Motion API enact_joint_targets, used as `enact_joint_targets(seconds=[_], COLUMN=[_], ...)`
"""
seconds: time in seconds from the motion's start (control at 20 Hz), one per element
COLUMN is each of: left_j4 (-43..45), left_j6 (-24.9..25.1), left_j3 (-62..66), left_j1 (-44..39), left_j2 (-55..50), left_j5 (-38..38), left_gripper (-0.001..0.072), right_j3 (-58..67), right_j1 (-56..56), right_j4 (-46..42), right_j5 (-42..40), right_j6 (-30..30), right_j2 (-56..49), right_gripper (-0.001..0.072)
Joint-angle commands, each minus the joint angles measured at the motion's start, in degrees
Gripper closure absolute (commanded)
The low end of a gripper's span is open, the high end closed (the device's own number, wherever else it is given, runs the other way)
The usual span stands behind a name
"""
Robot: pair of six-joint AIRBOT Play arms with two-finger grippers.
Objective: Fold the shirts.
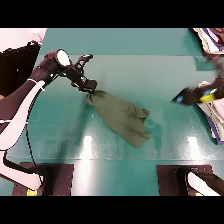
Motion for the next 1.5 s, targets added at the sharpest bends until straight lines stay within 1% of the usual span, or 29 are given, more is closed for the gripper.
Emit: enact_joint_targets(seconds=[0.0,0.05,0.15,0.3,0.35,0.4,0.45,0.5,0.55,0.65,0.75,0.85,1.05,1.15,1.2,1.3,1.45], left_j4=[0.5,0.52,0.48,0.52,0.52,0.55,0.57,0.59,0.7,0.98,1.99,3.82,5.55,5.11,4.94,4.68,3.28], left_j6=[0.11,0.11,0.11,0.13,0.13,0.13,0.13,0.02,-0.35,-0.39,-0.37,-0.35,-0.31,-0.57,-1.86,-3.1,-3.41], left_j3=[0.11,0.11,0.11,0.11,0.11,0.11,0.11,0.13,0.13,0.15,0.17,0.17,0.17,0.17,0.17,0.17,0.04], left_j1=[0.02,0.02,0.02,0.02,0.02,0.02,0.02,0.02,0.02,0.04,0.04,0.04,0.04,0.02,0.02,0.02,0.02], left_j2=[1.01,1.01,1.01,1.01,1.01,1.01,1.03,1.18,1.77,4.74,10.58,18.29,35.69,43.15,46.42,50.34,49.42], left_j5=[-0.07,-0.31,-0.5,-1.22,-1.36,-1.68,-1.79,-1.77,-1.62,-0.68,0.85,1.46,1.44,4.0,5.97,8.52,6.84], left_gripper=[0.0673,0.0673,0.0673,0.0673,0.0673,0.0673,0.0674,0.0674,0.0675,0.0675,0.0675,0.0674,0.0674,0.0674,0.0675,0.0675,0.0675], right_j3=[-16.31,-18.8,-20.85,-19.82,-19.08,-18.23,-17.35,-16.41,-15.15,-11.52,-6.25,0.46,15.32,22.84,26.56,32.39,37.31], right_j1=[3.72,6.03,10.69,15.98,17.38,18.51,19.41,20.06,20.46,20.13,17.77,13.79,5.86,2.62,1.03,-1.44,-1.77], right_j4=[5.62,7.82,9.27,11.3,11.39,11.39,11.37,11.32,11.21,10.69,10.78,10.88,10.88,10.88,10.86,10.88,10.84], right_j5=[-5.07,-7.13,-10.91,-13.9,-14.19,-13.99,-13.46,-12.74,-11.87,-9.73,-9.11,-9.09,-8.55,-8.85,-9.25,-10.03,-8.33], right_j6=[-6.34,-7.91,-9.84,-11.67,-11.67,-11.67,-11.67,-11.67,-11.72,-11.56,-8.63,-6.12,-3.96,-3.56,-3.19,-2.99,-1.92], right_j2=[-3.28,-5.51,-10.08,-15.87,-17.44,-18.75,-19.61,-20.02,-20.04,-18.6,-14.58,-9.18,0.94,4.81,6.23,7.5,5.73], right_gripper=[0.0137,0.0137,0.0138,0.0138,0.0151,0.0236,0.0374,0.0613,0.0699,0.0699,0.0699,0.0699,0.0699,0.0699,0.0699,0.0699,0.07])
